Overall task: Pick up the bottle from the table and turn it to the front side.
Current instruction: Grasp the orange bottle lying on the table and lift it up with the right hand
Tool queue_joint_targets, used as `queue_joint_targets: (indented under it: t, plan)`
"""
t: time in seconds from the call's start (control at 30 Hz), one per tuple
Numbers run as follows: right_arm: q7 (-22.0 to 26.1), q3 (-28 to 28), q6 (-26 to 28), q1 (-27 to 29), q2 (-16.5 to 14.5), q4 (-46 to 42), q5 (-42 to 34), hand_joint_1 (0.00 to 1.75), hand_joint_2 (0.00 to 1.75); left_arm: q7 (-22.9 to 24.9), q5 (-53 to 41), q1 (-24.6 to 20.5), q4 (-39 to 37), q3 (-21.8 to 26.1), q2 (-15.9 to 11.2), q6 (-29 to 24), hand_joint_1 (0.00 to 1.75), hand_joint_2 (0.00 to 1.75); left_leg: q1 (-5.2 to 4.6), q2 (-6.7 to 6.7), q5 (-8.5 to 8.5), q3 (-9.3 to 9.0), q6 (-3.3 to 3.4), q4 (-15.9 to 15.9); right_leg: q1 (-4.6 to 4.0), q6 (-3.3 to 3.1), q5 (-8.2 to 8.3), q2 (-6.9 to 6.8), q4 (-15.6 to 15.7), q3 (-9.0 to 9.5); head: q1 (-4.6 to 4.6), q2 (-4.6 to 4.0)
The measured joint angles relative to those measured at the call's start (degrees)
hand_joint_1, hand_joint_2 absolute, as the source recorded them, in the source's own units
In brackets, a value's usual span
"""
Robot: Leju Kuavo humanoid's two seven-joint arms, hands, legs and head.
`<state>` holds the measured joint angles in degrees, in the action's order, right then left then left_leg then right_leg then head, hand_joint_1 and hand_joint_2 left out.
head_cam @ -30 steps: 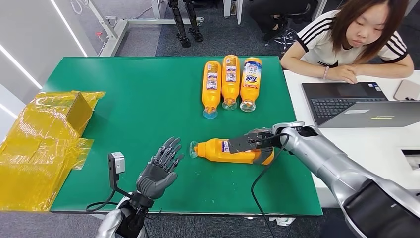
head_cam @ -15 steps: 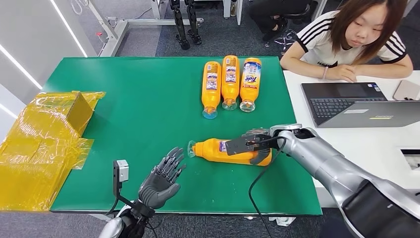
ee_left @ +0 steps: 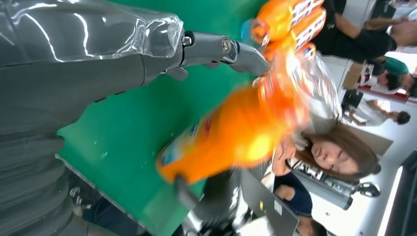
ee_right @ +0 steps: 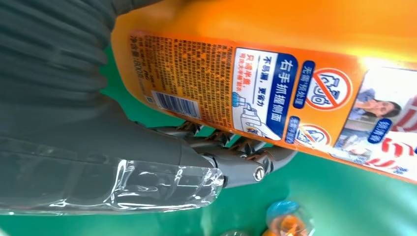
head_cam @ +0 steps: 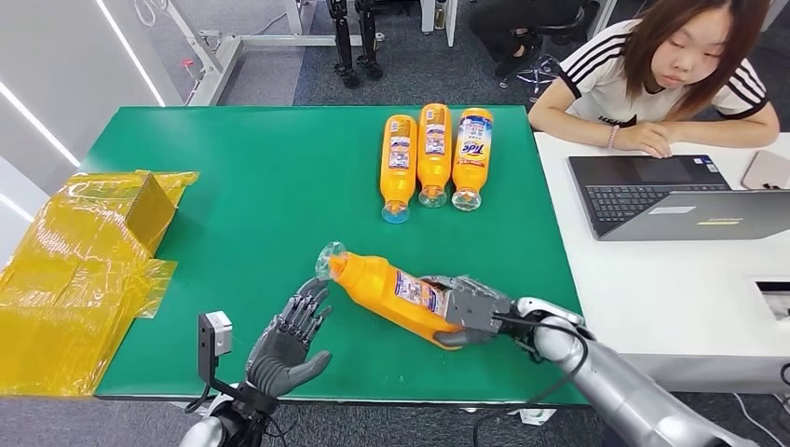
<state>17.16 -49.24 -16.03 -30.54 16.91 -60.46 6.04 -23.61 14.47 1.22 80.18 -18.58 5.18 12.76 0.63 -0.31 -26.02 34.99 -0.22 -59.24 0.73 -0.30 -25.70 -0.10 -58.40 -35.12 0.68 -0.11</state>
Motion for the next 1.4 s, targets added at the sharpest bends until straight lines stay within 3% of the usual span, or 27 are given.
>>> queue_joint_targets:
  t: [0.27,0.57,0.83,1.03,1.4]
  plan:
    - [3.4,12.84,1.18,13.89,-1.66,-8.4,-2.38,1.75,1.75,-1.55,-2.31,-2.26,-0.09,0.28,-0.16,-2.19,0.0,1.75,0.0,-0.05,0.01,0.04,0.0,0.0,0.0,0.0,0.0,-0.08,-0.01,-0.01,0.01,0.0]
    - [6.77,24.41,3.6,17.51,-5.3,-9.63,-4.21,1.75,1.75,-0.9,-1.56,-6.93,-1.66,0.28,-0.25,-1.84,0.0,1.75,-0.01,-0.02,0.02,0.02,0.0,-0.01,0.01,-0.01,0.03,-0.03,-0.02,-0.01,0.0,0.0]
    - [7.11,25.07,5.65,13.15,-12.31,-9.07,-2.48,1.75,1.75,0.93,0.5,-17.86,-7.72,-0.34,1.59,1.31,0.0,1.75,0.01,0.07,0.17,0.0,-0.13,0.0,0.0,-0.11,0.11,0.06,-0.11,-0.05,0.01,0.0]
    - [4.68,23.54,6.89,8.38,-16.16,-8.23,0.99,1.75,1.75,2.49,0.47,-24.97,-10.77,-1.22,2.42,2.14,0.0,1.75,0.0,0.06,0.2,0.0,-0.13,-0.01,0.01,-0.14,0.14,0.05,-0.13,-0.05,0.01,0.0]
    - [0.14,21.33,6.93,5.34,-17.72,-5.01,6.39,1.75,1.75,6.26,-0.47,-35.62,-17.62,-1.8,3.41,4.26,0.0,1.75,0.0,0.04,0.21,0.02,-0.11,-0.02,0.01,-0.14,0.14,0.04,-0.11,-0.06,0.01,0.0]
